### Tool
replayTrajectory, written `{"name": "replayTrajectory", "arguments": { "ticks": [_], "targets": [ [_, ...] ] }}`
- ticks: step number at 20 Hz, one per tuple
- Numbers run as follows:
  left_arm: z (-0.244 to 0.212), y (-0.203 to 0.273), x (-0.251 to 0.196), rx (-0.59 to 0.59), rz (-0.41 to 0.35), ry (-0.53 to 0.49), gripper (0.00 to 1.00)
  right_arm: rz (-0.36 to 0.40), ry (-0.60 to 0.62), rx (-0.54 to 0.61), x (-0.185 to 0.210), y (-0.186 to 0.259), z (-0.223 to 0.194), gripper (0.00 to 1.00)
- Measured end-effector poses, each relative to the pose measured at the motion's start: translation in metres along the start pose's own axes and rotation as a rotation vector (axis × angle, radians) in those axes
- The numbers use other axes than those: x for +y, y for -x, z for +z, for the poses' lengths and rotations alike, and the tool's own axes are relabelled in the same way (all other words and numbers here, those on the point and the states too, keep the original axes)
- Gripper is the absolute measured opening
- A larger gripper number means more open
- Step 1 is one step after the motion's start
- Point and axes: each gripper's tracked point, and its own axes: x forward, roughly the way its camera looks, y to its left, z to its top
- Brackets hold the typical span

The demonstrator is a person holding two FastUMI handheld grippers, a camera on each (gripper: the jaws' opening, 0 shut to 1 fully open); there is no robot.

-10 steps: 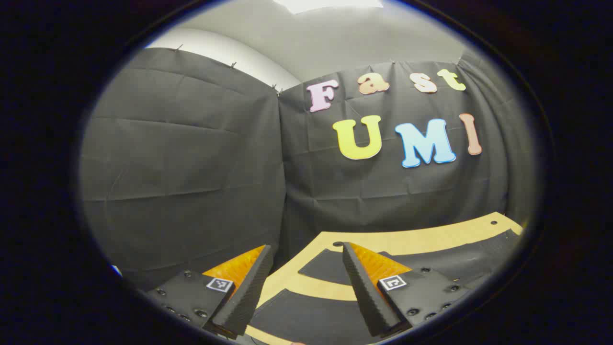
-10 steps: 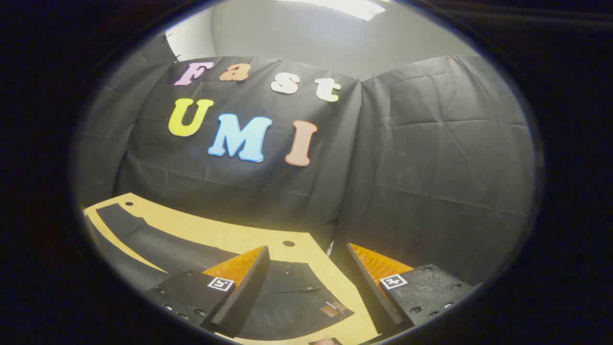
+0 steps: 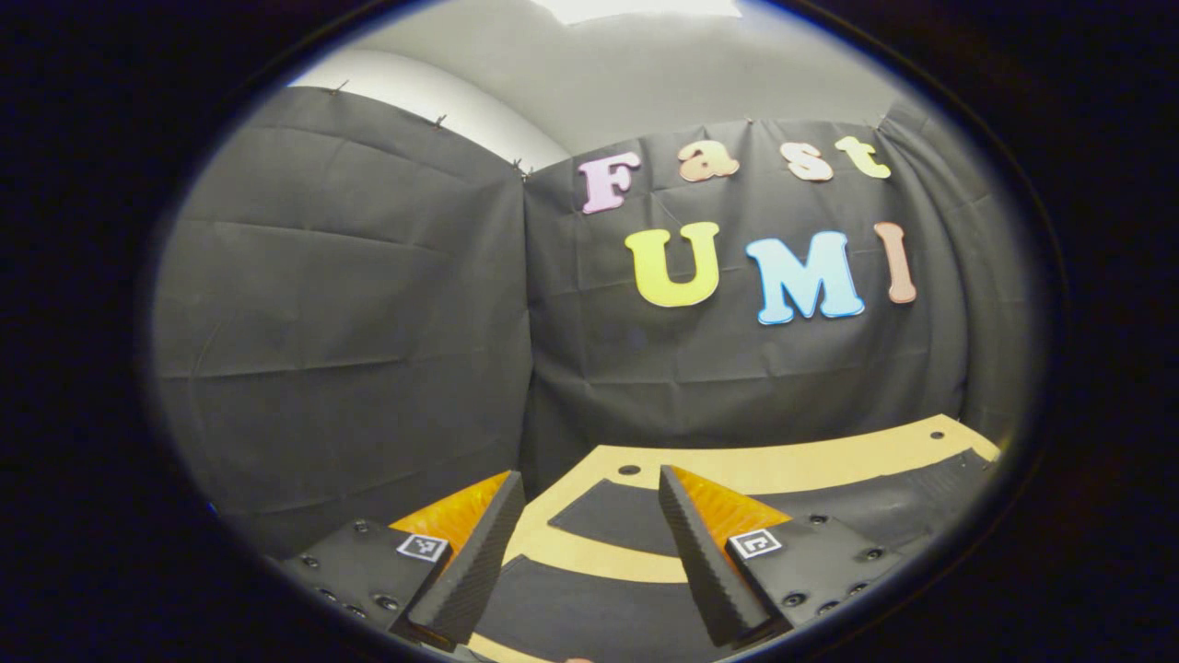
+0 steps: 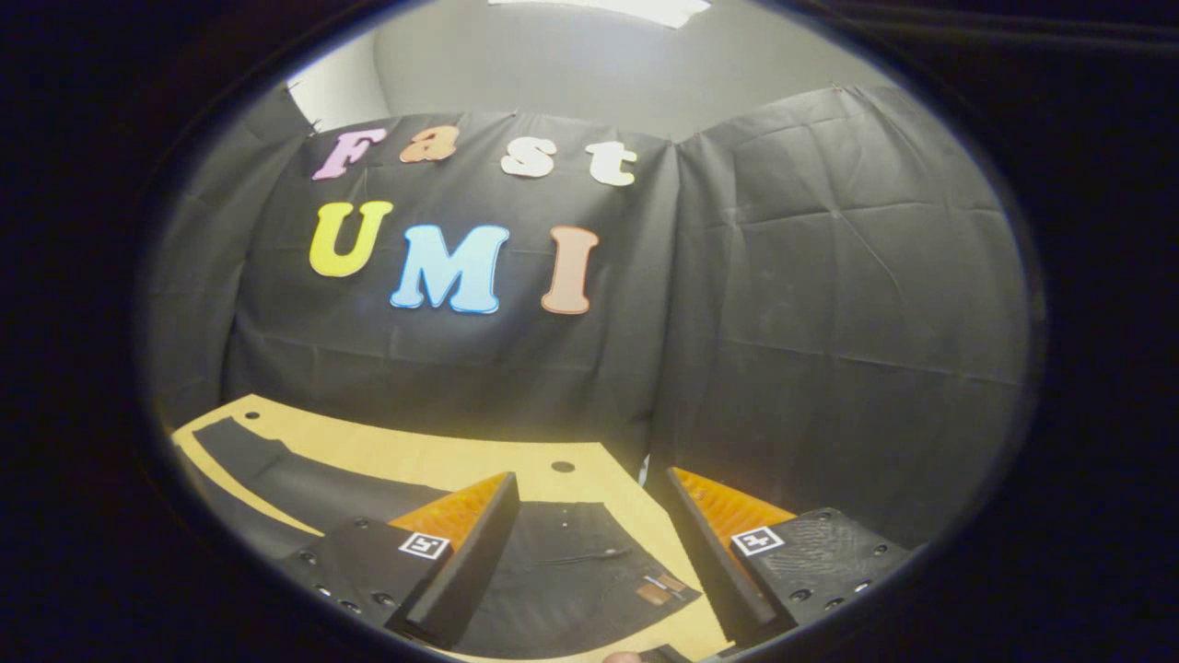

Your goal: Grasp the waist and the cuffs of the jeans and fold them to make the two legs overlap; first hold the waist and fold one-third of the jeans toward the cuffs, then hold the cuffs and fold the remaining one-third in the same direction to finish folding.

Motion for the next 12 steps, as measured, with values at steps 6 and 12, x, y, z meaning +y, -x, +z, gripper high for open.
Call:
{"name": "replayTrajectory", "arguments": {
  "ticks": [6, 12],
  "targets": [
    [-0.038, -0.01, 0.0, 0.107, -0.019, 0.078, 0.95, -0.095, -0.026, 0.124, -0.025, 0.003, -0.037, 0.94],
    [-0.104, -0.013, 0.039, 0.296, 0.065, 0.319, 0.95, -0.086, -0.107, 0.284, -0.021, 0.003, -0.078, 0.95]
  ]
}}
